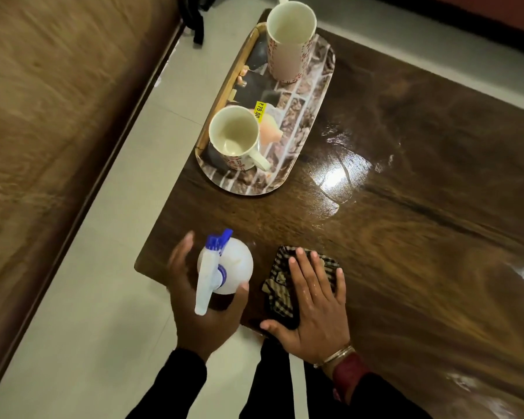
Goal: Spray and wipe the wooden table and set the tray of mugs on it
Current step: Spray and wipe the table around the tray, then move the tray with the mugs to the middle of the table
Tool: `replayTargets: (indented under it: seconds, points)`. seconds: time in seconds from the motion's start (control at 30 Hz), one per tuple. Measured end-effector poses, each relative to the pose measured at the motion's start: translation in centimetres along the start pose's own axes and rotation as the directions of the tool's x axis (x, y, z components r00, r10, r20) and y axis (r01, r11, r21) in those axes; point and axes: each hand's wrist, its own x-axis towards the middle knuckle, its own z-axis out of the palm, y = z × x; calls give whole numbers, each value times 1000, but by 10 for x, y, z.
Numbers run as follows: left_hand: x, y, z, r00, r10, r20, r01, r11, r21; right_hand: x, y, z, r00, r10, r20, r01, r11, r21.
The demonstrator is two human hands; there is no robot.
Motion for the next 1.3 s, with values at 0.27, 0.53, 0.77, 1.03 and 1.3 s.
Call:
replayTargets:
  seconds: [0.27, 0.53, 0.77, 1.03, 1.3]
  points:
    - [-113, 24, 16, 981, -192, -36, 190, 980, -53, 102, 67, -61, 947, 127, -297, -56, 970, 236]
    - [-21, 135, 107, 820, -564, 91, 560, 762, -325, 341, 140, -105, 917, 349, -195, -228, 857, 463]
    - [80, 131, 161, 538, -842, -39, 628, 431, -648, 477, 156, -92, 905, 425, 12, -360, 749, 556]
    - [103, 117, 158, 470, -874, -124, 496, 378, -781, 487, 138, -105, 979, 191, 73, -204, 936, 288]
    - [105, 107, 149, 517, -850, -99, 532, 410, -741, 467, 142, -120, 988, 118, 103, -137, 970, 200]
